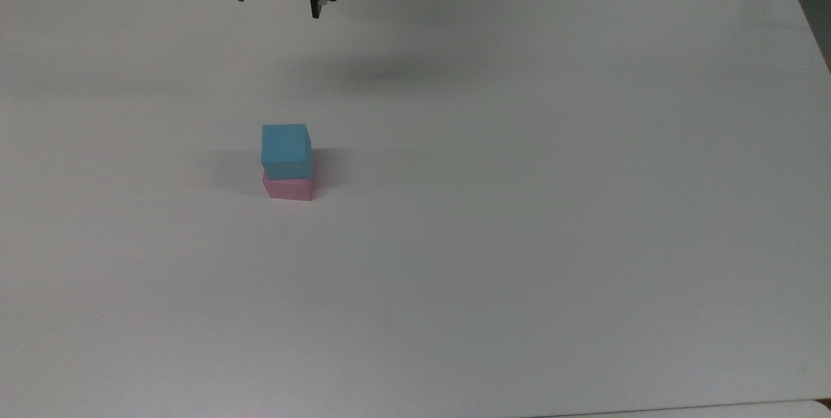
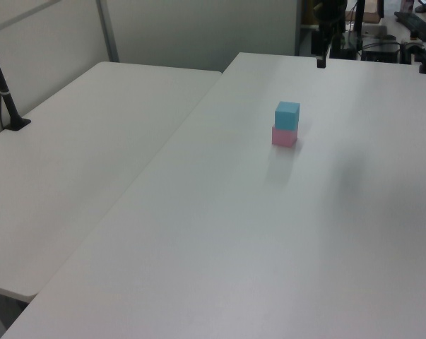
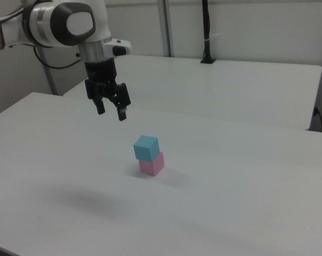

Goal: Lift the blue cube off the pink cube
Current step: 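Move the open gripper down over the light-blue cube atop the pink cube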

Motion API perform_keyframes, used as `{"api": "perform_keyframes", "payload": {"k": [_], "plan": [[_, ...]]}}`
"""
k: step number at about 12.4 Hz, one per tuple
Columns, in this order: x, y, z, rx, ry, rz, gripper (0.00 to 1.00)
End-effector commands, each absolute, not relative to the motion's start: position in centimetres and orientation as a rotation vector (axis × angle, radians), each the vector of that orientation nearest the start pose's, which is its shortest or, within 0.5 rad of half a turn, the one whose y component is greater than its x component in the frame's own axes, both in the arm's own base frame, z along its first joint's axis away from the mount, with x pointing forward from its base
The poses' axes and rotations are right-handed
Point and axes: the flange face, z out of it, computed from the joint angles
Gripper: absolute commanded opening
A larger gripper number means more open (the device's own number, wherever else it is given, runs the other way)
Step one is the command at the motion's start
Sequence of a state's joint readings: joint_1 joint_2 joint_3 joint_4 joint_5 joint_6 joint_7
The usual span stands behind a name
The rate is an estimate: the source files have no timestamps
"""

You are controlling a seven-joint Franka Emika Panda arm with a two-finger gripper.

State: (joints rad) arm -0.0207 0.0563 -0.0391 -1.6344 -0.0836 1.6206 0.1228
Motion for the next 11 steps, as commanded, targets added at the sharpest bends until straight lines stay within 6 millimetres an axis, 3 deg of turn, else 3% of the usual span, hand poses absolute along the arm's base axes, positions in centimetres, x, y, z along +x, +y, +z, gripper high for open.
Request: {"api": "perform_keyframes", "payload": {"k": [1, 7, 11], "plan": [[58.8, -5.4, 56.0, -3.210, 0.191, 0.042, 1.00], [59.2, -5.5, 55.6, -3.207, 0.196, 0.022, 1.00], [61.6, -5.2, 52.4, -3.143, 0.204, -0.024, 1.00]]}}
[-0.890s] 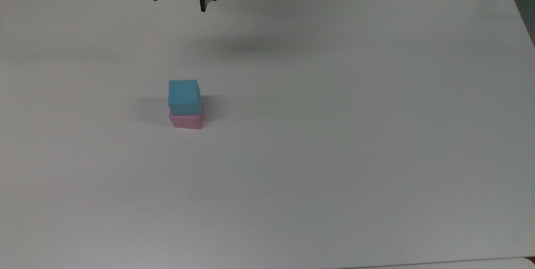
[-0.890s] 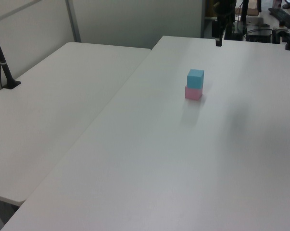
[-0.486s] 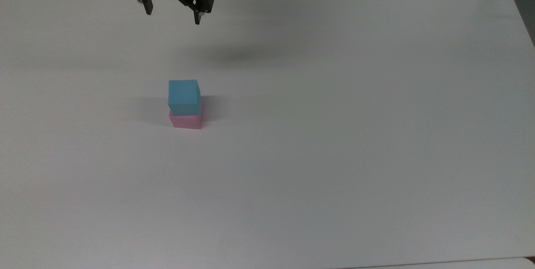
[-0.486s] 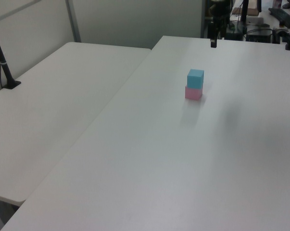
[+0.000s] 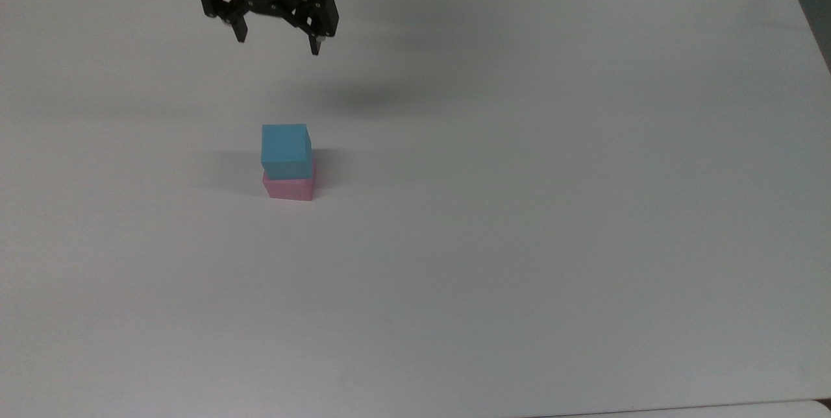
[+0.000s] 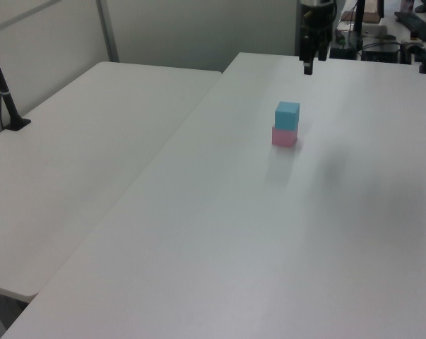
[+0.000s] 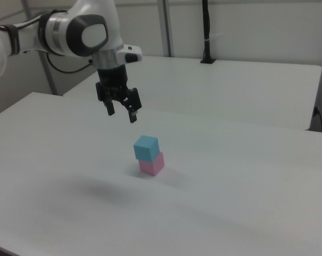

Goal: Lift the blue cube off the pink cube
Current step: 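Move the open gripper down over the light-blue cube atop the pink cube, then close the gripper on the light-blue cube and lift it off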

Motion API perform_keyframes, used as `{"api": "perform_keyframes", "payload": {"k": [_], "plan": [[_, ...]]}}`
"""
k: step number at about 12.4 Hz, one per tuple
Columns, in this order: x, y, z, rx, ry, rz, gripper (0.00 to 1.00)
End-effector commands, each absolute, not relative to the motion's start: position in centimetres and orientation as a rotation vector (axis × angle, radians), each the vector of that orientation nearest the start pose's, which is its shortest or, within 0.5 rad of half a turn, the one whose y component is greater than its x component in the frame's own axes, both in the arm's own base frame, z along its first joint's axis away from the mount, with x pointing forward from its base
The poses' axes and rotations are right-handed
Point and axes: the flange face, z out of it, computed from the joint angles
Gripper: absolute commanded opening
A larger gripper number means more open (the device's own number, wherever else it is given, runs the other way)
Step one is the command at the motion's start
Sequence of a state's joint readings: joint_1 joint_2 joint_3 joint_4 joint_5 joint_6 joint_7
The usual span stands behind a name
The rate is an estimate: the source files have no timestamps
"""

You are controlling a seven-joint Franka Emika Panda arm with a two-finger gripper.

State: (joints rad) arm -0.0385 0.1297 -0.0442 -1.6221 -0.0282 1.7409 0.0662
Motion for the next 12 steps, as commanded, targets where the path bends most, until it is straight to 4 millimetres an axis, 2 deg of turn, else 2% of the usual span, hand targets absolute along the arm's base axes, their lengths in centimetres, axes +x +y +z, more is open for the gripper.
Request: {"api": "perform_keyframes", "payload": {"k": [1, 3, 4, 6, 9, 10, 11, 12], "plan": [[62.4, -5.3, 51.0, -3.145, 0.204, -0.039, 1.00], [63.7, -6.7, 48.4, -3.156, 0.173, -0.062, 1.00], [64.5, -7.0, 46.1, -3.164, 0.093, -0.035, 1.00], [66.1, -7.3, 42.1, -3.182, 0.045, -0.049, 1.00], [66.9, -6.9, 38.7, -3.188, -0.033, -0.001, 1.00], [67.0, -6.8, 38.4, -3.188, -0.031, -0.018, 1.00], [67.0, -6.8, 38.5, -3.187, -0.038, -0.021, 0.81], [66.9, -6.8, 39.0, -3.186, -0.053, -0.025, 0.40]]}}
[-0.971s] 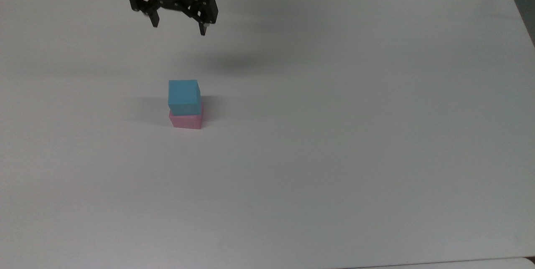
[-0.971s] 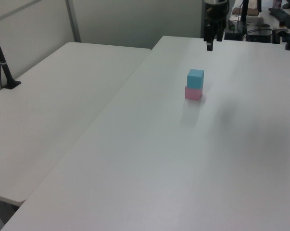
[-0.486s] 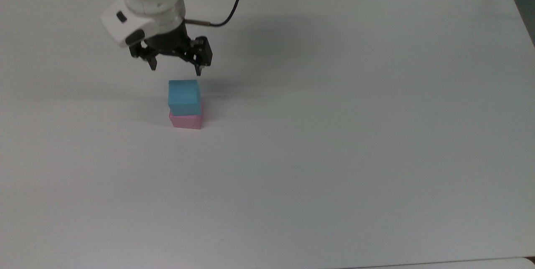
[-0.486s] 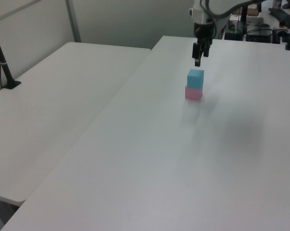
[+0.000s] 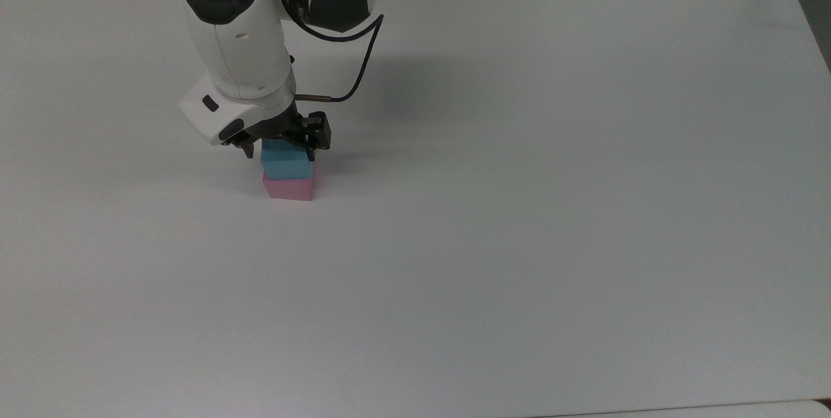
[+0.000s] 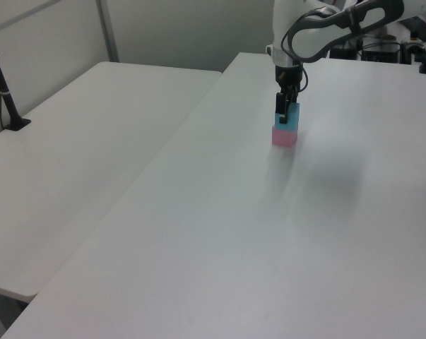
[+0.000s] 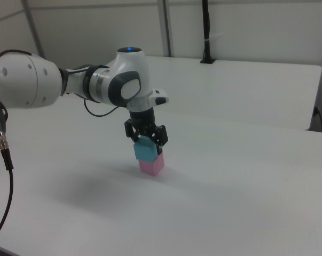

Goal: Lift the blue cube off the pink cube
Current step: 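Close the gripper on the light-blue cube and lift it off, then carry the light-blue cube sideways away from the pink cube and lower it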

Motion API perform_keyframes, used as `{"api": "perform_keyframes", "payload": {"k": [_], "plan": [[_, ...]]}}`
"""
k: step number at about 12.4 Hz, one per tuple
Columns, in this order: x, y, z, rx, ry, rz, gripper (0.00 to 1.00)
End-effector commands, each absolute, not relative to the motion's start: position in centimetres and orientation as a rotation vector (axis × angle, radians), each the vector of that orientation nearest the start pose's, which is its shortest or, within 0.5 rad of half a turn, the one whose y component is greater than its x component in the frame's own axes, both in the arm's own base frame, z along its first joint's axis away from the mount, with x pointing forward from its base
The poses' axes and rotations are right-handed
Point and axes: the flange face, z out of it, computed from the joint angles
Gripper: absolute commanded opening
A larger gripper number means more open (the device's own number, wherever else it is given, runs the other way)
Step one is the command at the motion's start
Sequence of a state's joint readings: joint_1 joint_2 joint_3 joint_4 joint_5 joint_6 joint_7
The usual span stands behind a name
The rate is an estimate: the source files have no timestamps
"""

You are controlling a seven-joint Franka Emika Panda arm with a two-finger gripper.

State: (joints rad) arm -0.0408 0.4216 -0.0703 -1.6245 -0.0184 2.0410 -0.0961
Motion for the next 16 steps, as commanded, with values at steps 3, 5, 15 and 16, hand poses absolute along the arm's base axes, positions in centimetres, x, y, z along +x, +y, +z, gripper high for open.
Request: {"api": "perform_keyframes", "payload": {"k": [3, 5, 15, 16], "plan": [[66.1, -4.7, 42.3, -3.153, -0.076, -0.029, 0.09], [66.1, 0.1, 43.2, -3.111, -0.076, -0.035, 0.09], [66.6, 18.2, 33.3, -3.162, -0.009, -0.056, 0.27], [66.7, 18.3, 33.1, -3.168, -0.007, -0.062, 0.58]]}}
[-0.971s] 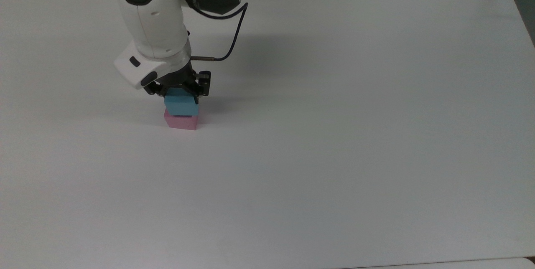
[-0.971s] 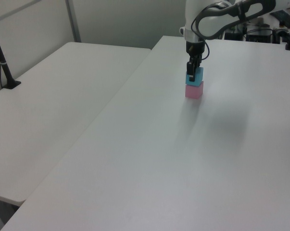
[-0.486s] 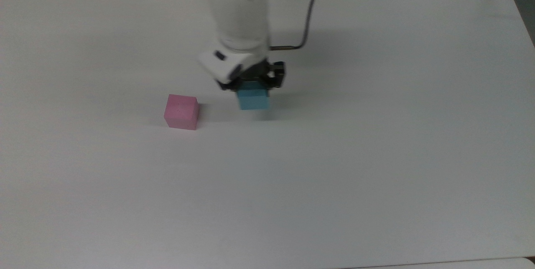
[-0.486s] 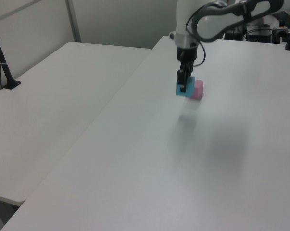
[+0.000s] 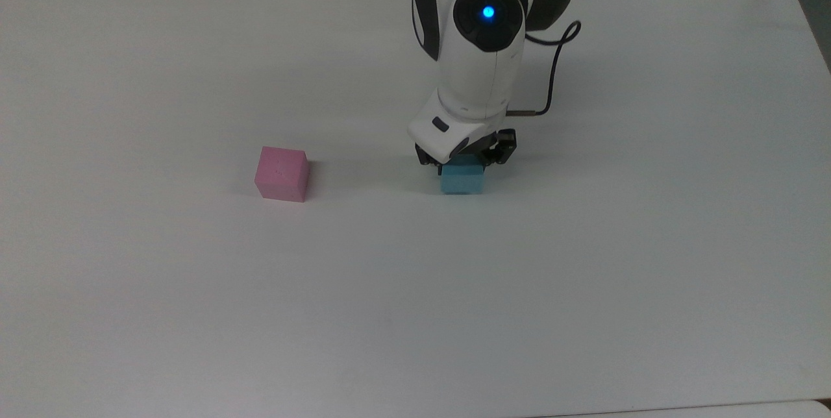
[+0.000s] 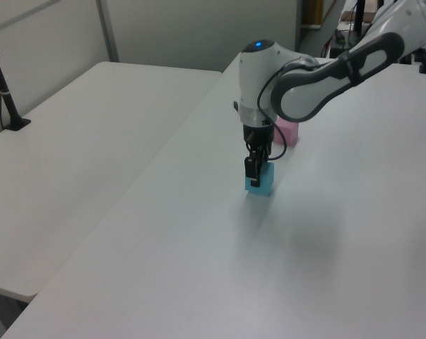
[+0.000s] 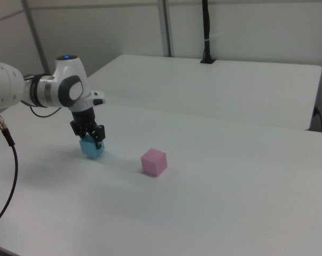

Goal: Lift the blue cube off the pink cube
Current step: 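Carry the light-blue cube sideways away from the pink cube and lower it, then open the gripper to release the light-blue cube and raise it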

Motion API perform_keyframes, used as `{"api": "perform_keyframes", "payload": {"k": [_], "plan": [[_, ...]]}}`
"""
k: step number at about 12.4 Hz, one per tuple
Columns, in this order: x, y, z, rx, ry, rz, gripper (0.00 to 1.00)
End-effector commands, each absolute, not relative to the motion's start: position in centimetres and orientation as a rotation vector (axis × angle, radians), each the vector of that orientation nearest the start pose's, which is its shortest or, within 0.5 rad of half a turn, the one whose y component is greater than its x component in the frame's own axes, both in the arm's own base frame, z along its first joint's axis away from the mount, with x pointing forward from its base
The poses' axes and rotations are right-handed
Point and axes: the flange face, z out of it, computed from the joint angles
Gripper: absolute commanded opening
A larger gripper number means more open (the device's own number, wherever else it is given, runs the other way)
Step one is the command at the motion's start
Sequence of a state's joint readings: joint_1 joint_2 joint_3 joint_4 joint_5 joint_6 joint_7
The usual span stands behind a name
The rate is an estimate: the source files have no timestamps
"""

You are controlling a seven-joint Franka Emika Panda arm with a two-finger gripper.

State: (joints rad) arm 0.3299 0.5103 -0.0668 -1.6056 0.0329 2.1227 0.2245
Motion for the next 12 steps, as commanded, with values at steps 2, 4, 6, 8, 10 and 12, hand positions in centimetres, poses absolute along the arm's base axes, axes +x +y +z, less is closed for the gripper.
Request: {"api": "perform_keyframes", "payload": {"k": [2, 4, 6, 8, 10, 12], "plan": [[66.3, 19.0, 32.9, -3.176, 0.018, -0.044, 1.00], [65.9, 17.9, 35.8, -3.188, 0.116, -0.032, 1.00], [64.8, 14.8, 41.5, -3.194, 0.174, 0.002, 1.00], [62.8, 10.4, 47.6, -3.212, 0.201, 0.050, 1.00], [61.1, 5.5, 52.0, -3.204, 0.228, 0.072, 1.00], [60.6, 1.3, 54.0, -3.195, 0.327, 0.026, 1.00]]}}
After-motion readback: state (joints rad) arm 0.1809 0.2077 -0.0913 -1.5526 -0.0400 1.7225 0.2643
